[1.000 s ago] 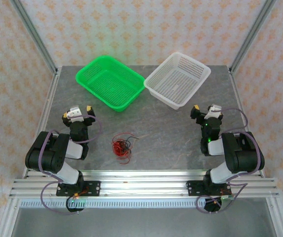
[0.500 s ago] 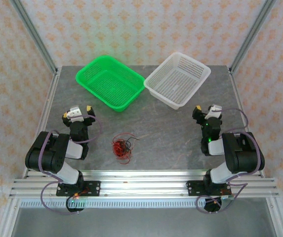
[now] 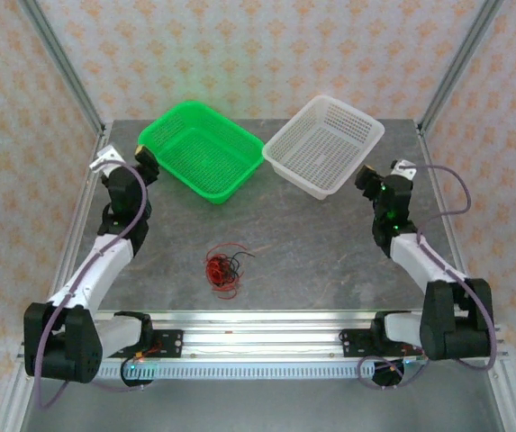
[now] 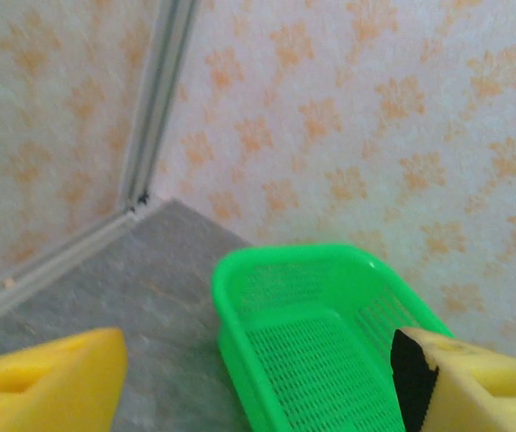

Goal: Untangle the cables

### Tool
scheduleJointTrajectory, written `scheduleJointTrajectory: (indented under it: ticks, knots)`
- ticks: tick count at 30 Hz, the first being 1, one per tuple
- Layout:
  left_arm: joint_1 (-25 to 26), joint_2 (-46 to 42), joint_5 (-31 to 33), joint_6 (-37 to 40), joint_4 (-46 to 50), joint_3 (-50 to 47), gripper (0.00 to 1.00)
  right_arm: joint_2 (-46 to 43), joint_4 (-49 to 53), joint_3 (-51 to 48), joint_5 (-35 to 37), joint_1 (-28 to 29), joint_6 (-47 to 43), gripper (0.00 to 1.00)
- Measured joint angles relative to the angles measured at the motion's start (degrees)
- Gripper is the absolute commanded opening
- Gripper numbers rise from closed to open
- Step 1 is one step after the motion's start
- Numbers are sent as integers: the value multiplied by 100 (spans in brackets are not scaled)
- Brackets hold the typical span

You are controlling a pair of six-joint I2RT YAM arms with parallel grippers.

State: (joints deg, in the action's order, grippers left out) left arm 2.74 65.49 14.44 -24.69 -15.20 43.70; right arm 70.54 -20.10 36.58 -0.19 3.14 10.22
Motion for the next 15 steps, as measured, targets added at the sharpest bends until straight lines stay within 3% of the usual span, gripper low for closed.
scheduleJointTrajectory:
  ticks: [3, 7, 12, 15]
  knots:
    - [334, 0, -341, -494, 1569, 608, 77, -345, 1274, 525, -166, 284, 258, 92]
    - [1241, -57, -798, -863, 3578, 1062, 75, -767, 2669, 1021, -448, 553, 470, 96]
    - [2277, -444, -1191, -1298, 5523, 1062, 72, -1021, 3891, 1285, -938, 702, 564, 97]
    - [2651, -761, -1353, -1534, 6395, 1093, 70, -1023, 4424, 1368, -1300, 713, 566, 97]
